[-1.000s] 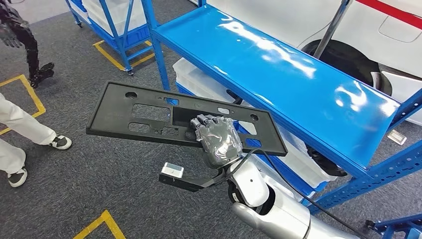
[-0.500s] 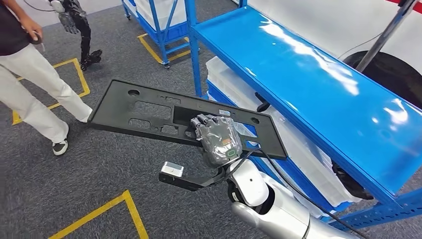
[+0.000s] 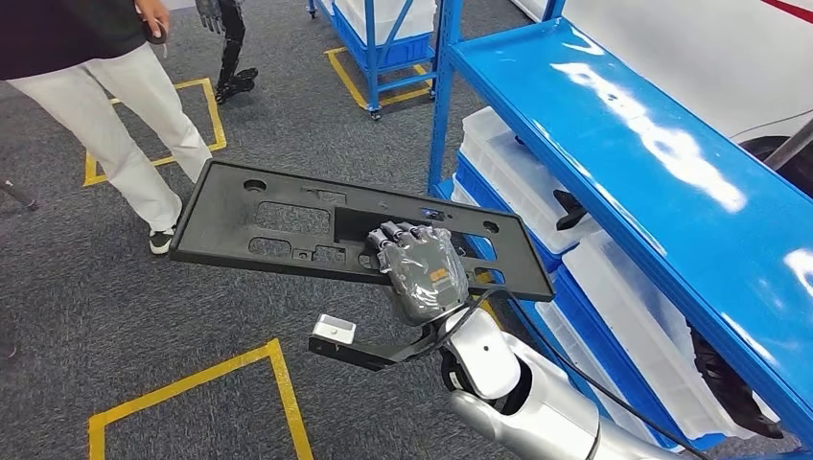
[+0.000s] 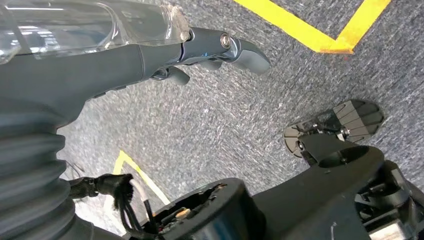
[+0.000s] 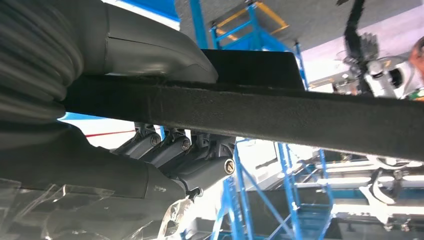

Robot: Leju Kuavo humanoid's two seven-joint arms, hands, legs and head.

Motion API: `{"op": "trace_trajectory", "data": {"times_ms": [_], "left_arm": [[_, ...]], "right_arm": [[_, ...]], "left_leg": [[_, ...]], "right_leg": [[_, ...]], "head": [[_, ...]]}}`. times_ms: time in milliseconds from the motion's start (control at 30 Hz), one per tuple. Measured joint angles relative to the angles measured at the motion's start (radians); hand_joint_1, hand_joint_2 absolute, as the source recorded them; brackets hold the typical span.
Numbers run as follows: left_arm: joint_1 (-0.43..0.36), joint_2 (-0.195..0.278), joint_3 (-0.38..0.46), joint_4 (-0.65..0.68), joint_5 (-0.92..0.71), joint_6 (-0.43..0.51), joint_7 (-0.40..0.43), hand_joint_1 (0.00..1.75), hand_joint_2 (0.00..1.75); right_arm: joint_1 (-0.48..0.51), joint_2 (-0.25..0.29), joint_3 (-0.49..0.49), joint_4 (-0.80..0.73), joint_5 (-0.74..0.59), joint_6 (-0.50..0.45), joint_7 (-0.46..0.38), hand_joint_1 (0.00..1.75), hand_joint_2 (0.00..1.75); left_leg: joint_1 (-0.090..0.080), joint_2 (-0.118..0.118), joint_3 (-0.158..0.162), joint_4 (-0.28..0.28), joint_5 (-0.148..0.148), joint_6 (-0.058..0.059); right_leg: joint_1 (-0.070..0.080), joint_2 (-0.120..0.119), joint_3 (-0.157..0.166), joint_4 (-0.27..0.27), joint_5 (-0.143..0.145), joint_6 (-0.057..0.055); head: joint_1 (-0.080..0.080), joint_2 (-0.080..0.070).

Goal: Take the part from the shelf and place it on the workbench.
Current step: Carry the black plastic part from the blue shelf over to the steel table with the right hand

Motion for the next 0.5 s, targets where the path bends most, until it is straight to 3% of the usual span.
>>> {"op": "trace_trajectory", "data": {"times_ms": [67,133,200,267,333,400,467,500], "left_arm": [[-0.001,0.000,0.000,0.000,0.000,-0.003,0.000,0.00,1.75],[-0.003,-0.001,0.001,0.000,0.000,-0.007,0.000,0.00,1.75],[-0.003,-0.003,0.002,0.000,0.000,-0.010,0.002,0.00,1.75],[-0.003,-0.002,0.004,0.000,0.000,-0.011,0.004,0.00,1.75],[-0.002,-0.003,0.006,0.000,0.000,-0.011,0.004,0.00,1.75],[-0.006,-0.003,0.008,0.000,0.000,-0.011,0.004,0.00,1.75],[-0.012,-0.003,0.011,0.000,0.001,-0.011,0.004,0.00,1.75],[-0.013,-0.003,0.012,0.000,0.000,-0.011,0.005,0.00,1.75]], "right_arm": [[0.001,-0.001,0.000,0.000,0.000,-0.001,-0.001,1.75,1.75],[0.001,-0.002,-0.001,-0.001,0.000,-0.003,-0.003,1.75,1.75],[0.001,-0.003,-0.001,-0.001,0.000,-0.006,-0.006,1.75,1.75],[0.001,-0.003,-0.001,-0.001,0.000,-0.008,-0.008,1.75,1.75],[0.001,-0.003,-0.002,-0.001,0.001,-0.012,-0.009,1.75,1.75],[0.003,-0.004,-0.002,-0.001,0.001,-0.016,-0.010,1.75,1.75],[0.006,-0.006,-0.001,-0.001,0.002,-0.018,-0.010,1.75,1.75],[0.008,-0.006,-0.001,-0.001,0.002,-0.019,-0.010,1.75,1.75]], "left_leg": [[-0.003,-0.026,0.001,0.000,0.002,0.001],[0.000,-0.049,0.000,-0.002,0.006,-0.002],[0.010,-0.070,-0.009,-0.004,0.015,-0.012],[0.016,-0.087,-0.021,-0.009,0.022,-0.024],[0.008,-0.046,-0.050,0.027,0.001,-0.033],[0.003,0.020,-0.110,0.143,-0.054,-0.043],[0.008,0.045,-0.160,0.253,-0.089,-0.053],[0.011,0.050,-0.161,0.261,-0.083,-0.058]], "right_leg": [[0.004,0.021,0.051,-0.122,0.073,-0.015],[0.007,0.067,0.120,-0.266,0.132,-0.029],[0.007,0.089,0.143,-0.319,0.147,-0.031],[0.007,0.066,0.147,-0.339,0.156,-0.031],[0.003,0.035,0.157,-0.369,0.166,-0.032],[0.001,0.004,0.160,-0.382,0.170,-0.031],[0.001,-0.026,0.156,-0.378,0.168,-0.029],[0.000,-0.039,0.154,-0.376,0.167,-0.027]], "head": [[0.000,0.000],[-0.001,0.000],[-0.002,0.000],[-0.001,0.000],[-0.002,0.000],[-0.005,0.000],[-0.006,0.000],[-0.007,0.000]]}}
